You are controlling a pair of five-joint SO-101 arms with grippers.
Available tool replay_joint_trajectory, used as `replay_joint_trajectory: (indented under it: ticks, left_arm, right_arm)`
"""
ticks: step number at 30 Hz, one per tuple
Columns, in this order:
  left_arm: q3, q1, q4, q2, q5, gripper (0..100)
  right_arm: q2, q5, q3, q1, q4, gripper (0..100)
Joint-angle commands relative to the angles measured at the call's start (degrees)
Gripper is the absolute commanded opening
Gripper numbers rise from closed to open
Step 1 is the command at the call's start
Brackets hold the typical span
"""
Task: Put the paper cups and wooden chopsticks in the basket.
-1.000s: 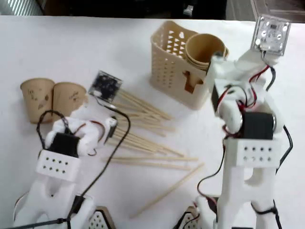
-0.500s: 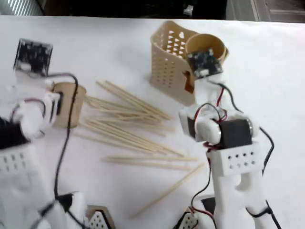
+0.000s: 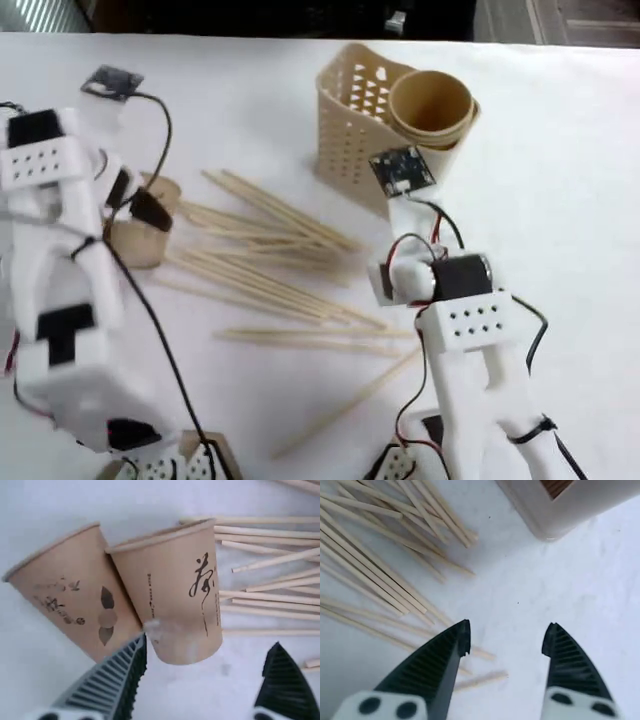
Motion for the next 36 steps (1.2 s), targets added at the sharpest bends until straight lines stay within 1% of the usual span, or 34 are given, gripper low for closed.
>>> replay_joint_trajectory:
  ticks: [1,6,10,13,15,21,25,27,30,36]
  left_arm:
    - [-7.7,-0.2,2.4,7.8,-0.4,37]
    - [-14.2,-0.6,3.0,17.4,-0.1,37]
    - [-15.8,-0.2,3.1,21.6,0.0,37]
    - [-15.6,0.7,3.2,21.8,0.0,37]
    - [-16.1,1.4,3.8,21.7,0.0,37]
    - [-22.2,2.9,8.5,21.7,0.0,36]
    - [-25.8,2.9,9.2,20.5,0.1,31]
    - [-25.6,3.4,9.3,19.0,-0.2,30]
    - [-22.9,4.3,9.1,17.4,-0.3,30]
    - [-18.5,5.7,6.3,18.9,0.0,30]
  right_arm:
    - [-1.4,0.5,-0.4,-0.2,-1.0,24.0]
    - [-1.4,0.5,-0.4,-0.2,-0.9,24.0]
    - [-1.4,0.9,-0.4,-0.1,-0.9,24.0]
    - [-1.5,0.9,-0.4,0.2,-0.9,24.0]
    - [-1.5,0.9,-0.5,1.7,-0.9,24.0]
    - [-1.5,0.8,-1.2,5.6,-1.1,24.0]
    - [-1.5,0.9,-1.5,6.0,-0.8,24.0]
    - [-1.5,1.0,-1.7,6.8,-0.8,24.0]
    - [-1.5,0.8,-2.0,8.0,-0.8,24.0]
    - [-1.5,0.7,-2.0,8.1,-0.8,24.0]
